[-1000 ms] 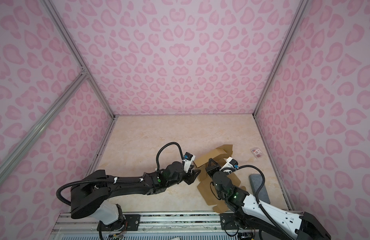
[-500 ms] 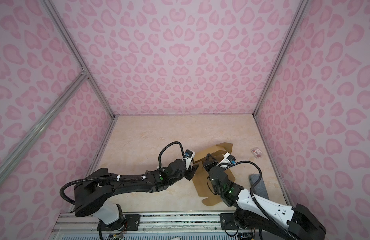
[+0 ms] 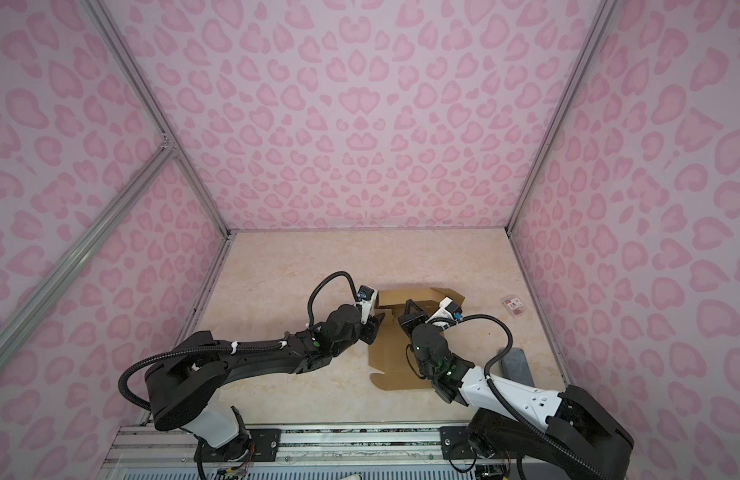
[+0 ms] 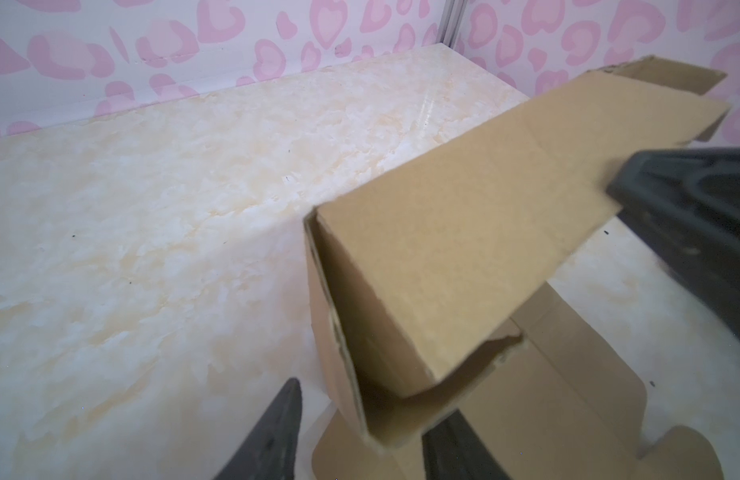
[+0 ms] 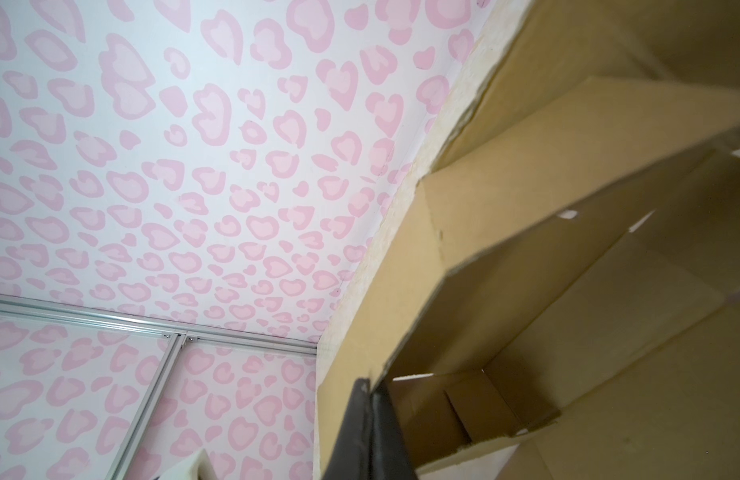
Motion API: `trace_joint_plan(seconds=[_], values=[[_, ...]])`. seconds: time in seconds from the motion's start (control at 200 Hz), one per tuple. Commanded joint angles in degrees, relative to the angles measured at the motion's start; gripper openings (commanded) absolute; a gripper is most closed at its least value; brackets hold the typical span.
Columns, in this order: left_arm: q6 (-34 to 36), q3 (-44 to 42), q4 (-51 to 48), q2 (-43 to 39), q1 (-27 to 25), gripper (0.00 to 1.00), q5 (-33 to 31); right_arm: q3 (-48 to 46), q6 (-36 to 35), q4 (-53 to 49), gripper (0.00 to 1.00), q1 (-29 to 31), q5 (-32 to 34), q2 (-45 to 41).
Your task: Fold the paper box
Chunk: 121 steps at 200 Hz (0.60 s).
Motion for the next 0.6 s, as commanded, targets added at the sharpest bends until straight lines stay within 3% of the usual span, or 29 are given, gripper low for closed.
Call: trace_joint_plan(seconds=[0.0,0.6], values=[[0.96,-0.24,3.20,0.79,0.40,0.48,0.15,0.30,0.75,3.17,0.00,-0.31,-0.94,1.51],[1.15,0.15,10.58,4.95,2.97,0.46,3.73,1.20,2.30,5.66,0.00,-2.60,-4.43,6.59]])
